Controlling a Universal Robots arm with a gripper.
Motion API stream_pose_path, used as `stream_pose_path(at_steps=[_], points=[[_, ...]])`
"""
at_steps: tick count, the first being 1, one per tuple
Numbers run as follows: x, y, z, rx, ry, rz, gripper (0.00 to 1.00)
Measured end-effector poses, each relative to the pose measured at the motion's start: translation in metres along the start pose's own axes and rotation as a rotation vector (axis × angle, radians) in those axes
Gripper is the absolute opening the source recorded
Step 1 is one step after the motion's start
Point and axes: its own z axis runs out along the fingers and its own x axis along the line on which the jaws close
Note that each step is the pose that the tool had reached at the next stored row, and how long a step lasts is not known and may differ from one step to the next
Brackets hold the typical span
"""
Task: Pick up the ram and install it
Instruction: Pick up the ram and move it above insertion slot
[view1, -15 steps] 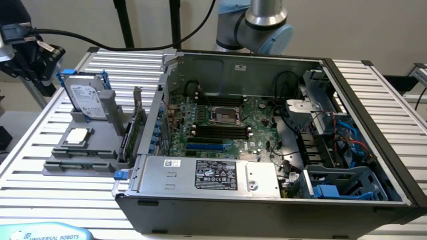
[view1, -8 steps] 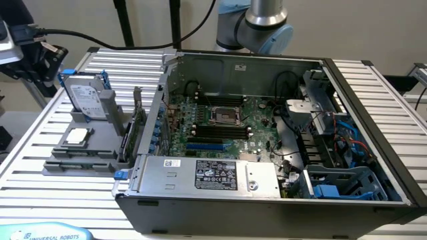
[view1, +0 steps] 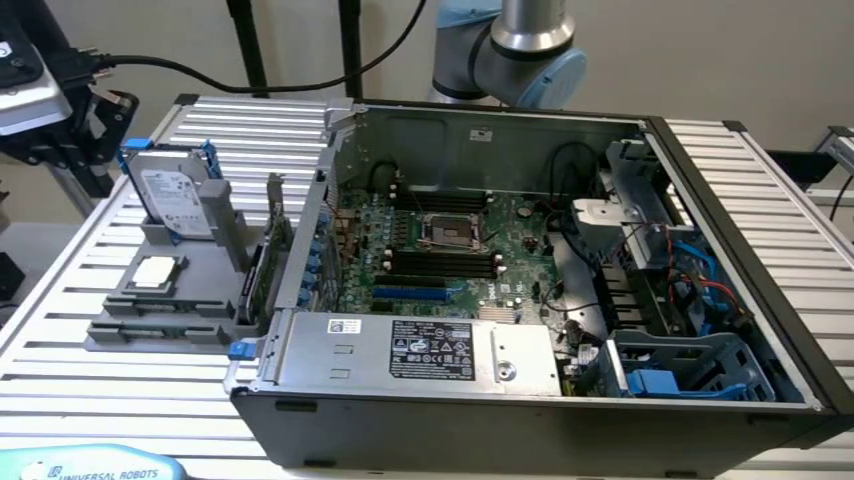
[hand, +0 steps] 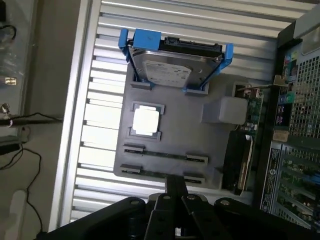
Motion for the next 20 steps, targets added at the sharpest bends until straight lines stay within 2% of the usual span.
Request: stream_pose_path(at_steps=[20], points=[[0.0001,-0.0004,0.0072,-0.0045,0.0204,-0.363,0.11]])
